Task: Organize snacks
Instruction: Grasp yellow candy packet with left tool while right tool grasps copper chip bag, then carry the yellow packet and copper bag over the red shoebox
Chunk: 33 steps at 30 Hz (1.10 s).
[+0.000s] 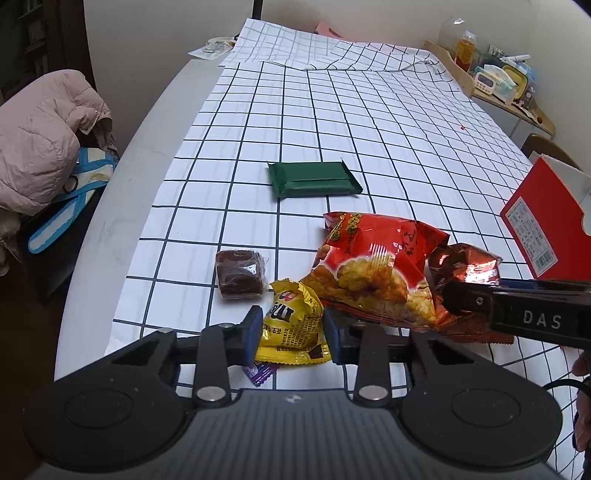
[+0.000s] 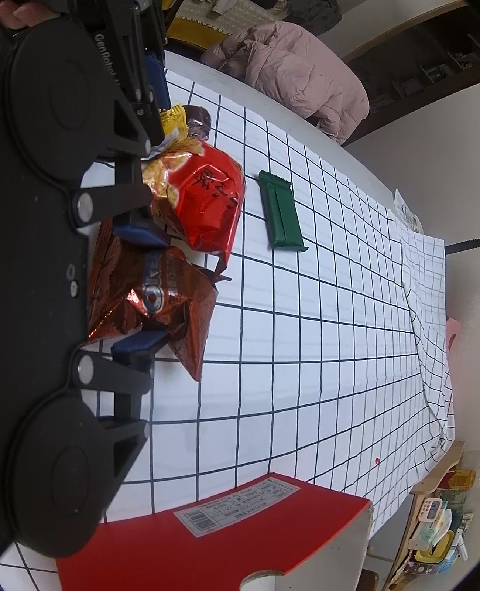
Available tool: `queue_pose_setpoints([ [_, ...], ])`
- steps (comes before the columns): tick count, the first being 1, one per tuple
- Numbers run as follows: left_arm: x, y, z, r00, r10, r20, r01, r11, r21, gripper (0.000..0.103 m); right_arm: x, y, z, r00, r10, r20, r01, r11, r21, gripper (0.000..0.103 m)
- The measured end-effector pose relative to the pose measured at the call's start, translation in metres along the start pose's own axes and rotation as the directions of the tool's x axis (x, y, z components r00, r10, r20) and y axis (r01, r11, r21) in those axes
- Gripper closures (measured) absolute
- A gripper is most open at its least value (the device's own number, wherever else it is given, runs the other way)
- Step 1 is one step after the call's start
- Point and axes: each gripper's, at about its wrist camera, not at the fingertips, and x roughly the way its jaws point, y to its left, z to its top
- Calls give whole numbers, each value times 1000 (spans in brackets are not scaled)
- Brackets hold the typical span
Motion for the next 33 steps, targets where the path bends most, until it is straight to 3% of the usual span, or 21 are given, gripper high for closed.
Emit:
queue_pose_setpoints([
  [2, -2, 0, -1, 1000, -5, 1, 5, 1000, -3, 77, -3, 0, -1, 1000, -4, 6, 4, 1000, -3, 56],
  [18, -36, -7, -6, 999, -40, 3, 40, 998, -38, 78, -68, -5, -20, 998, 30, 53, -30, 1000, 8, 57],
  [33, -111, -68, 3, 991, -120, 55, 120, 993, 4, 78, -153, -36, -23, 992, 81, 100, -79, 997, -27, 57],
])
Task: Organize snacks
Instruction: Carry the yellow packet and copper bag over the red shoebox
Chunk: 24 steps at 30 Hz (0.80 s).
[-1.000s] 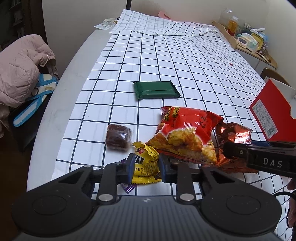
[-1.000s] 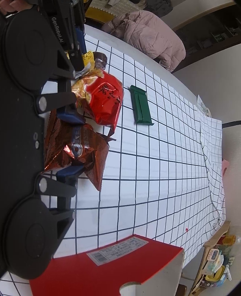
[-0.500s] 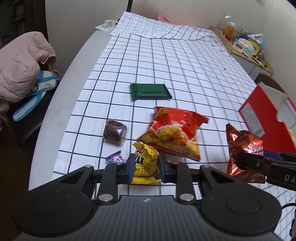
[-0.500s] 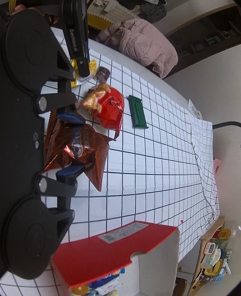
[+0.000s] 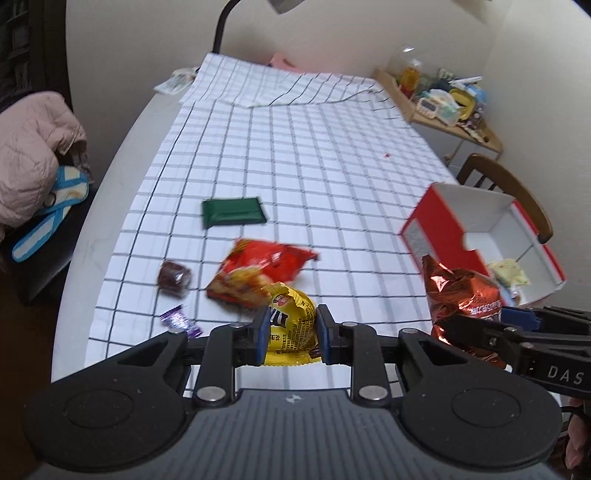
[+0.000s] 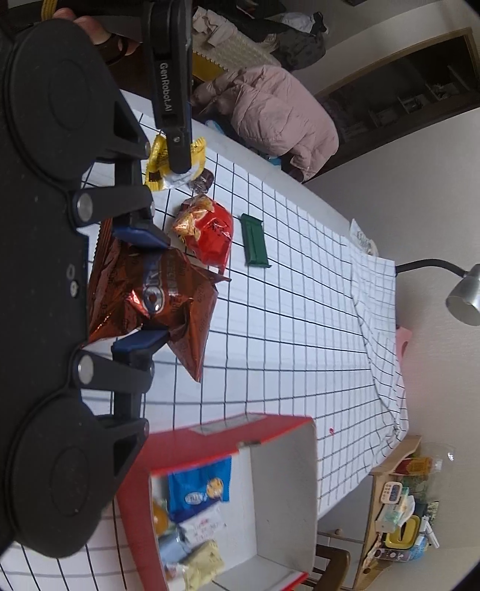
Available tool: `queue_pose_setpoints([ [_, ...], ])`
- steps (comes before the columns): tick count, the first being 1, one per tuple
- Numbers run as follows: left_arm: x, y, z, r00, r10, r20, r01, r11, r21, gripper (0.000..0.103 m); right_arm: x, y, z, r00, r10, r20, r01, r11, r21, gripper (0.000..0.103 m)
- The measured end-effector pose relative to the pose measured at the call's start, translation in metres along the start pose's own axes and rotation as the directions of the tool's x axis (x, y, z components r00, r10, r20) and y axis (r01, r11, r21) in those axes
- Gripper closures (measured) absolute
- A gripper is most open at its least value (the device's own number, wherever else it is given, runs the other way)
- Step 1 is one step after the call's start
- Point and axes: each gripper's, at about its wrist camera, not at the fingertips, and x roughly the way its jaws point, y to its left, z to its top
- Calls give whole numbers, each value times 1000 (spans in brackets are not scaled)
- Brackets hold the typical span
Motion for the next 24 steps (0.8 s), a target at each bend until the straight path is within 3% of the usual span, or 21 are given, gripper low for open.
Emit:
queue_pose_setpoints([
  [9, -11, -72, 14, 998, -54, 36, 53, 998, 40, 78, -36, -55, 11, 999, 4, 38, -4, 1000, 4, 56],
  [24, 22, -198, 34, 994, -101, 45, 96, 990, 106, 78, -62, -169, 30, 995, -66, 73, 64, 998, 26, 56],
])
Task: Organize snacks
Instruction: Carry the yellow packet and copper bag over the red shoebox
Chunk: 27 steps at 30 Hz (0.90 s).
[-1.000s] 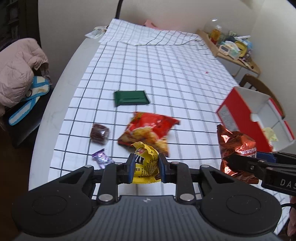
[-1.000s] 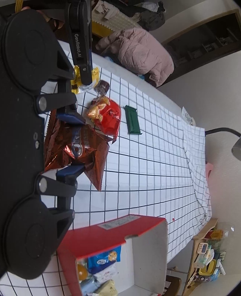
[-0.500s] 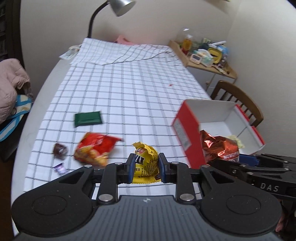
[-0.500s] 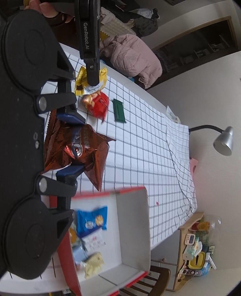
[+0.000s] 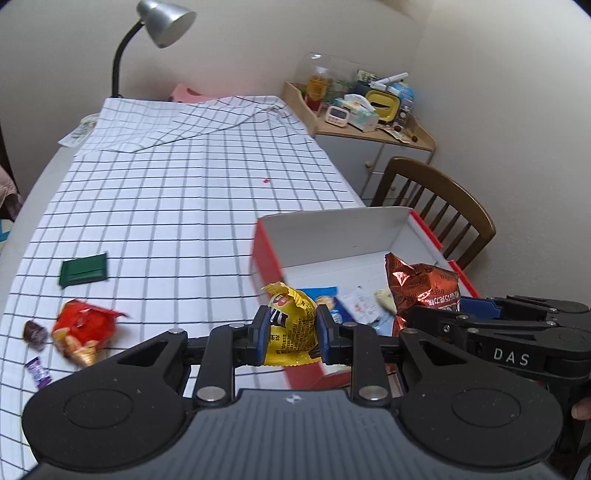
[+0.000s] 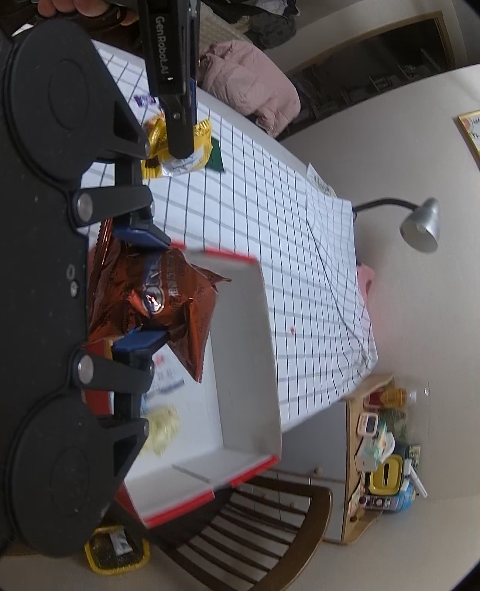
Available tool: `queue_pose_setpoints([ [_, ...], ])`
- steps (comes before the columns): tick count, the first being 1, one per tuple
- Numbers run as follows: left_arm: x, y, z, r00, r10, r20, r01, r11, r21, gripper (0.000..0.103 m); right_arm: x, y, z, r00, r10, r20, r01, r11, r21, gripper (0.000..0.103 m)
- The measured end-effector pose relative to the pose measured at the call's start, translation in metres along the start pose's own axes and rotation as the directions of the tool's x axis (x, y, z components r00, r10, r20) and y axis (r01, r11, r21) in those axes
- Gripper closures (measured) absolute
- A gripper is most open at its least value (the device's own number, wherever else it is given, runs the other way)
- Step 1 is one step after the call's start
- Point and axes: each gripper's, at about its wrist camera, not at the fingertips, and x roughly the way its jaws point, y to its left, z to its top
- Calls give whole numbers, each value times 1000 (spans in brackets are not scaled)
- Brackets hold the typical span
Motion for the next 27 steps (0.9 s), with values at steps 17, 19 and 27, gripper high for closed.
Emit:
queue_pose_setpoints([
  [17, 77, -66, 18, 996, 12, -93, -9, 1000, 29, 78, 40, -73, 25, 999, -5, -51, 2, 998, -59, 56],
  [19, 88, -72, 16, 994, 18, -110, -14, 999, 37, 78, 50, -78, 27, 998, -4, -69, 0, 998, -59, 56],
  [27, 126, -78, 10, 983, 44, -180, -36, 998, 45, 78, 87, -84, 32, 992, -16, -123, 5, 996, -91, 56],
])
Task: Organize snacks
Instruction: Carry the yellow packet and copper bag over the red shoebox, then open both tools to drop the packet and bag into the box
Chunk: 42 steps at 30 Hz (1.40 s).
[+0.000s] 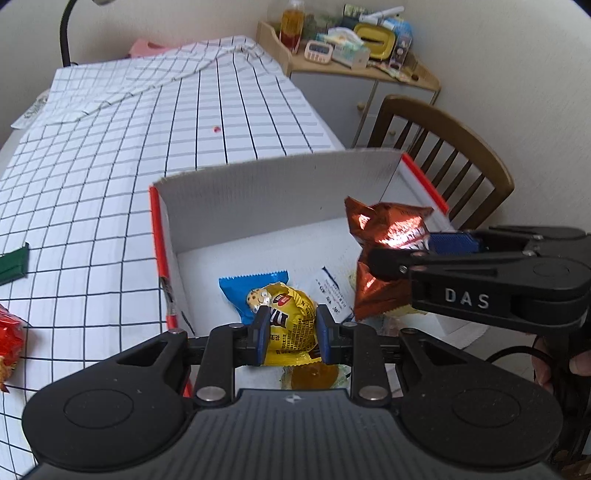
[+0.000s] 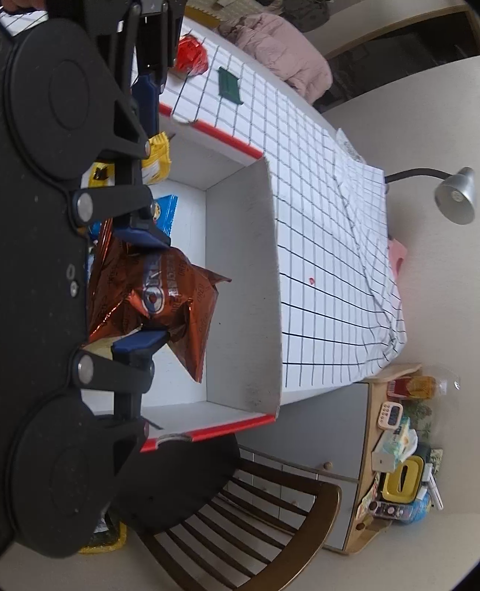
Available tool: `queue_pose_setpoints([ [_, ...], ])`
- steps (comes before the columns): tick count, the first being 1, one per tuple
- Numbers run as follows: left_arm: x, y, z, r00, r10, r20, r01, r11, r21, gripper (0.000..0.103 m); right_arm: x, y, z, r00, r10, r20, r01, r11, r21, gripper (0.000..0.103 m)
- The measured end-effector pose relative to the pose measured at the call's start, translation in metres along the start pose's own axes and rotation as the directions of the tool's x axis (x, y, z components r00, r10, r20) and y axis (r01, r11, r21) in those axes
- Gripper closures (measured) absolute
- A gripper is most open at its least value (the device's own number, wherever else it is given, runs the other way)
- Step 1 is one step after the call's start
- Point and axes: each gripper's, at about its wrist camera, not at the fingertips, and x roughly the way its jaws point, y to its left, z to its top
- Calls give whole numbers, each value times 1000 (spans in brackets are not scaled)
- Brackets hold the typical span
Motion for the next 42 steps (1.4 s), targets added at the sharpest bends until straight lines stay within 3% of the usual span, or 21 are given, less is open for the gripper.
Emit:
queue_pose_setpoints([
  [15, 40, 3, -5, 995, 35, -98, -33, 999, 20, 78, 35, 8, 0, 997, -32, -76, 26, 997, -79, 58],
  [25, 43, 0, -5, 995, 38, -96, -34, 999, 38, 77, 28, 5, -1, 997, -25, -69, 21, 999, -47, 56],
  [31, 31, 2, -7, 997, 12, -78, -10, 1000, 27, 68, 10, 6, -2, 1000, -6, -29, 6, 1000, -27, 51],
  [33, 24, 2, -8, 998, 11, -59, -9, 1000, 27, 49, 2, 6, -3, 1000, 1, -13, -1, 1000, -16, 49],
  [34, 20, 2, -9, 999, 8, -44, -6, 1000, 27, 46, -3, 7, -4, 1000, 3, -3, -3, 1000, -11, 47],
  [42, -15, 4, -15, 999, -12, 30, 11, 999, 33, 46, -41, 14, -9, 997, 23, 73, -24, 1000, 1, 39],
])
